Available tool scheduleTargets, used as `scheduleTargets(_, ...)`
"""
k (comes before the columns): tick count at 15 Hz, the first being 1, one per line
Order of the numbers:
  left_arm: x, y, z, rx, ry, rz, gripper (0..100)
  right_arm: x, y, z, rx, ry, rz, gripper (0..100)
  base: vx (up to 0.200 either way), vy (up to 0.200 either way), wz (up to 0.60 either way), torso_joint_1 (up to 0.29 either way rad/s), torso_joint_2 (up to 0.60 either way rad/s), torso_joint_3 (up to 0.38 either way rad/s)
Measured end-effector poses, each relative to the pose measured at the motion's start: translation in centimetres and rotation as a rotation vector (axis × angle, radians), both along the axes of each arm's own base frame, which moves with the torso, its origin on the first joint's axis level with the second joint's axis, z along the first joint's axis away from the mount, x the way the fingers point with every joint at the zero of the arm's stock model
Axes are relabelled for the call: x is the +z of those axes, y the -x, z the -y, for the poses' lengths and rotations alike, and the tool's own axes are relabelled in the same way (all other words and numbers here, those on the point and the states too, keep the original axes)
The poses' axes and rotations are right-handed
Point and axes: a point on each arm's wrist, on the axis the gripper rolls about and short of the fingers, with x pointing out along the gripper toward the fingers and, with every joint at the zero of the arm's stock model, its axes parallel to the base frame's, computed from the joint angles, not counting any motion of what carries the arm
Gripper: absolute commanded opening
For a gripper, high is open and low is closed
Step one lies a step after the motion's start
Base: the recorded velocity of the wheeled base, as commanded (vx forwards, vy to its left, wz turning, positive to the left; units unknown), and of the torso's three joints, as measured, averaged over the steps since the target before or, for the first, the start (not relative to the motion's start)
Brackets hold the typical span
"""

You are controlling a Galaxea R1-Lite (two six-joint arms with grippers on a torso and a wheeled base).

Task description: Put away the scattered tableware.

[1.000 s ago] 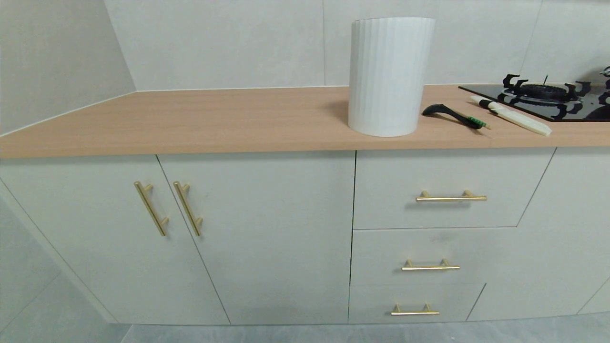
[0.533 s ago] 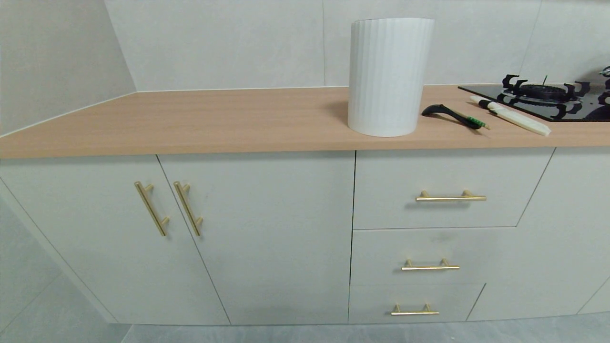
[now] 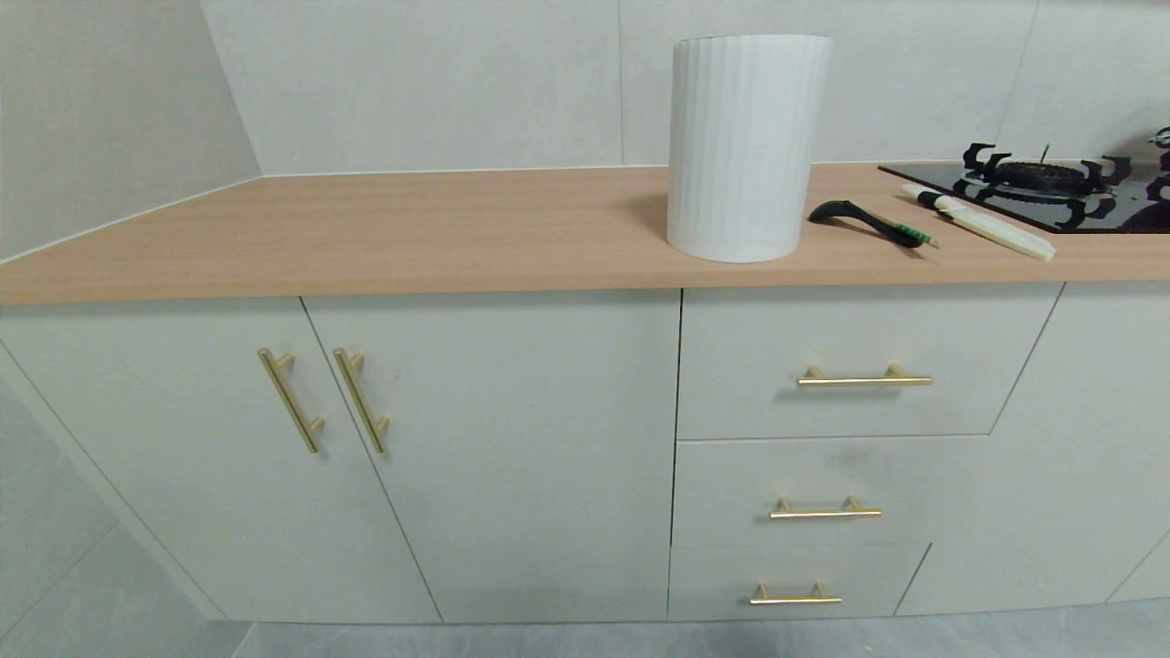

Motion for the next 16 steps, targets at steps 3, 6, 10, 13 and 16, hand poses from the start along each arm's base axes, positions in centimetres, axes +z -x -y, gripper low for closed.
scheduleTargets(3,0.0,0.0,0.0,0.000,0.000,0.000,100,1.5,-5.5,-0.4,0.032,0.011,-0.179,100,0.000,0.000,0.00,0.000,0.00,0.000)
scheduleTargets(6,0.0,0.0,0.0,0.000,0.000,0.000,100,0.9,-11.9,-1.4,0.064,0.029,-0.276,100,0.000,0.000,0.00,0.000,0.00,0.000)
scheduleTargets(10,0.0,0.0,0.0,0.000,0.000,0.000,100,-3.4,-19.6,-3.1,0.070,0.062,-0.368,100,0.000,0.000,0.00,0.000,0.00,0.000)
scheduleTargets(13,0.0,0.0,0.0,0.000,0.000,0.000,100,-8.0,-23.8,-3.8,0.000,0.106,-0.364,100,0.000,0.000,0.00,0.000,0.00,0.000)
scheduleTargets(16,0.0,0.0,0.0,0.000,0.000,0.000,100,-12.0,-26.8,-4.3,-0.072,0.118,-0.229,100,0.000,0.000,0.00,0.000,0.00,0.000)
